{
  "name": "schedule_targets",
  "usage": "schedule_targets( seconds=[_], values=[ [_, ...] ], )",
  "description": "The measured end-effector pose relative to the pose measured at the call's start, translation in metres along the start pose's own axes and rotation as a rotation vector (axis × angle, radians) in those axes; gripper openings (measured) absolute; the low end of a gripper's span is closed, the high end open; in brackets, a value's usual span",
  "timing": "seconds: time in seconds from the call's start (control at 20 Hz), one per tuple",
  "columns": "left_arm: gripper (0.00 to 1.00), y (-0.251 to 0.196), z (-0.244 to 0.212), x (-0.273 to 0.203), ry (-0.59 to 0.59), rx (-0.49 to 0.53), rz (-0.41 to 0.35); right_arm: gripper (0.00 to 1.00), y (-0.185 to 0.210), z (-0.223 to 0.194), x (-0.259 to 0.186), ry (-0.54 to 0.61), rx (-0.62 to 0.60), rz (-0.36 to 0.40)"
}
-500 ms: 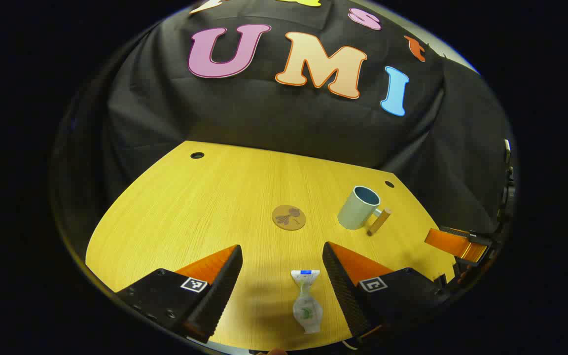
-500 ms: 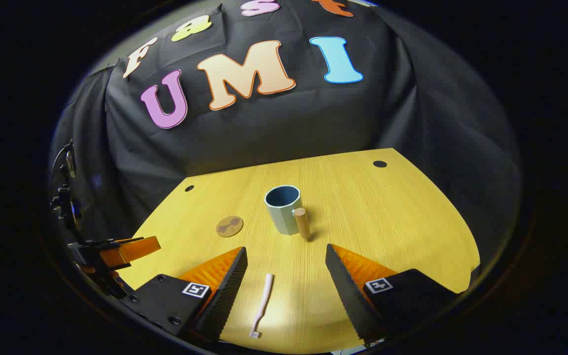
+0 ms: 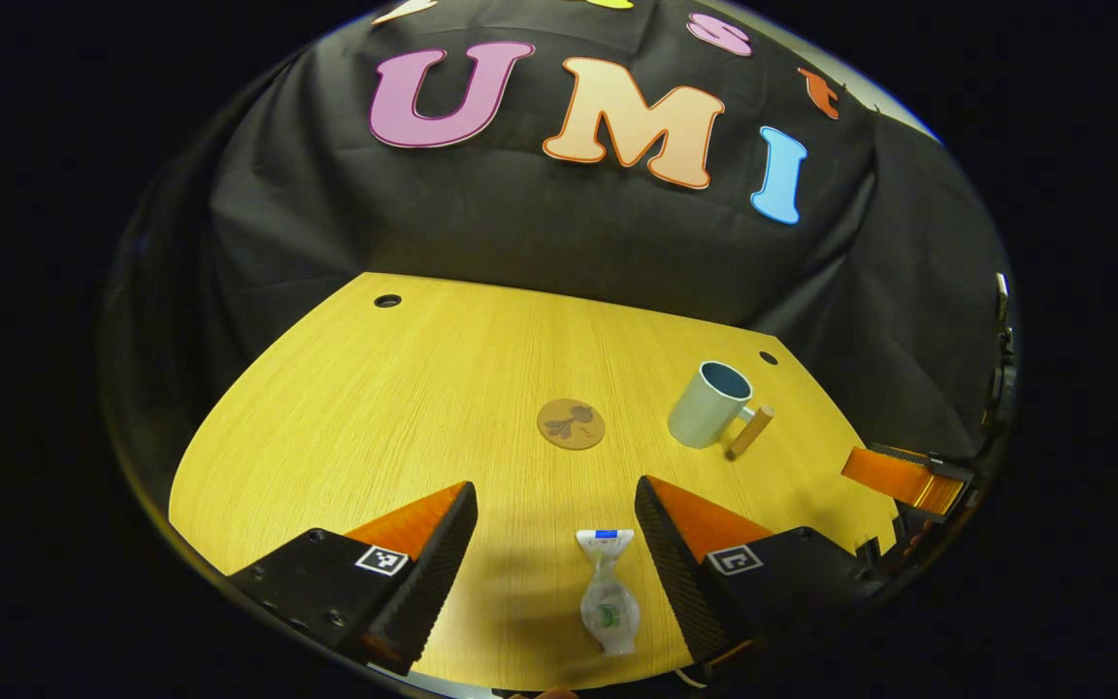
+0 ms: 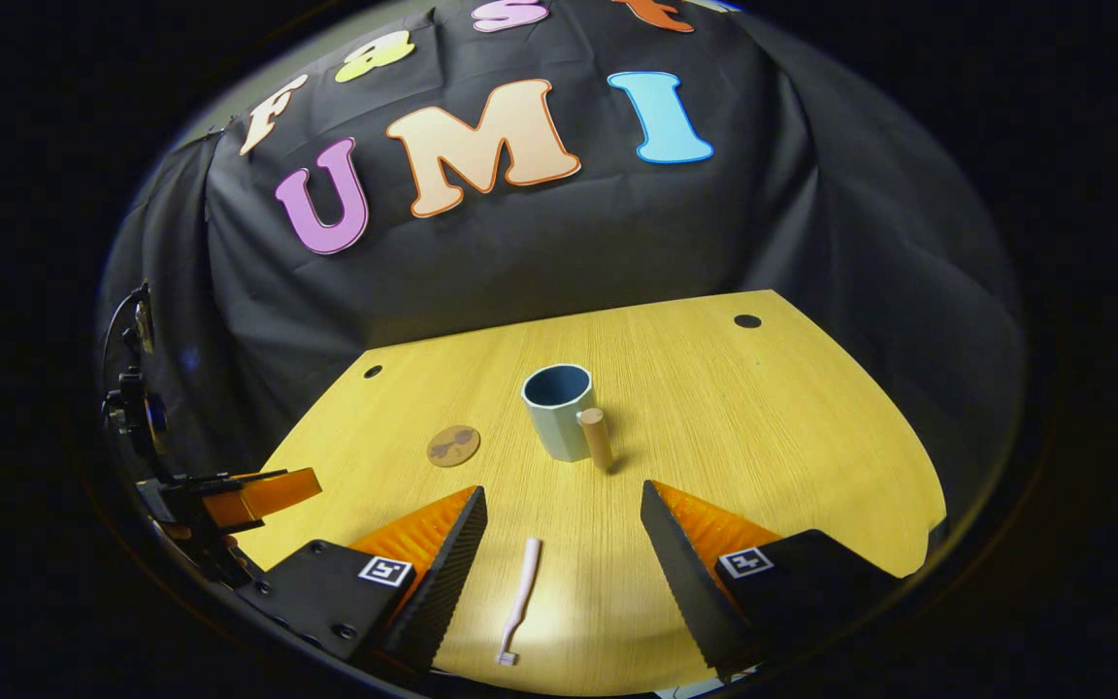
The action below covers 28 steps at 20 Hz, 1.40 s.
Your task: Put the toothbrush and toothpaste on the desktop into the cup, then pick up the cup and place it on the coaster on the desktop.
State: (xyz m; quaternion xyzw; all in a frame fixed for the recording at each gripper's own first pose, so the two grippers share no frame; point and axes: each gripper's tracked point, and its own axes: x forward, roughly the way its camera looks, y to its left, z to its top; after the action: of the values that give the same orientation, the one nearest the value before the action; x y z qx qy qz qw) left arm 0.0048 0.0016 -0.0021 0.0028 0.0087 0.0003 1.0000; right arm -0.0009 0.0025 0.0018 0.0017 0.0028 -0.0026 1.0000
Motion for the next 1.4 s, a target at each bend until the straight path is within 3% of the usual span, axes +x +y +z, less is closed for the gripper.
schedule_targets(
  seconds=[0.4,0.6,0.65,0.8,0.85,0.9,1.0,1.05,1.1,1.15,1.2,1.3,1.4],
  values=[
    [0.95,0.003,-0.003,0.001,0.012,0.014,0.003,0.98,0.002,-0.01,-0.002,0.048,-0.011,0.004],
    [0.95,0.009,-0.011,-0.001,0.025,0.02,0.012,0.94,0.02,-0.033,0.01,0.158,-0.069,0.03],
    [0.95,0.012,-0.014,-0.002,0.031,0.02,0.016,0.99,0.024,-0.039,0.013,0.186,-0.084,0.04],
    [0.95,0.02,-0.021,-0.006,0.051,0.016,0.03,0.98,0.037,-0.058,0.023,0.272,-0.136,0.052],
    [0.95,0.024,-0.023,-0.006,0.056,0.011,0.035,0.94,0.042,-0.066,0.027,0.303,-0.148,0.057],
    [0.95,0.026,-0.026,-0.006,0.061,0.006,0.039,0.99,0.046,-0.073,0.031,0.338,-0.155,0.058],
    [0.95,0.033,-0.029,-0.008,0.076,0.004,0.057,0.94,0.05,-0.091,0.038,0.422,-0.165,0.052],
    [0.95,0.035,-0.03,-0.007,0.08,0.003,0.064,0.99,0.049,-0.099,0.041,0.462,-0.174,0.045],
    [0.95,0.035,-0.03,-0.007,0.077,0.0,0.068,0.94,0.045,-0.106,0.044,0.498,-0.182,0.031],
    [0.95,0.037,-0.032,-0.006,0.079,-0.005,0.072,0.99,0.045,-0.113,0.048,0.532,-0.18,0.022],
    [0.95,0.038,-0.033,-0.006,0.084,-0.009,0.073,0.94,0.045,-0.117,0.051,0.554,-0.17,0.018],
    [0.95,0.044,-0.037,-0.007,0.096,-0.007,0.08,0.98,0.044,-0.121,0.059,0.582,-0.158,0.006],
    [0.95,0.046,-0.039,-0.009,0.11,-0.008,0.081,0.92,0.042,-0.124,0.064,0.605,-0.154,-0.012]
  ],
)
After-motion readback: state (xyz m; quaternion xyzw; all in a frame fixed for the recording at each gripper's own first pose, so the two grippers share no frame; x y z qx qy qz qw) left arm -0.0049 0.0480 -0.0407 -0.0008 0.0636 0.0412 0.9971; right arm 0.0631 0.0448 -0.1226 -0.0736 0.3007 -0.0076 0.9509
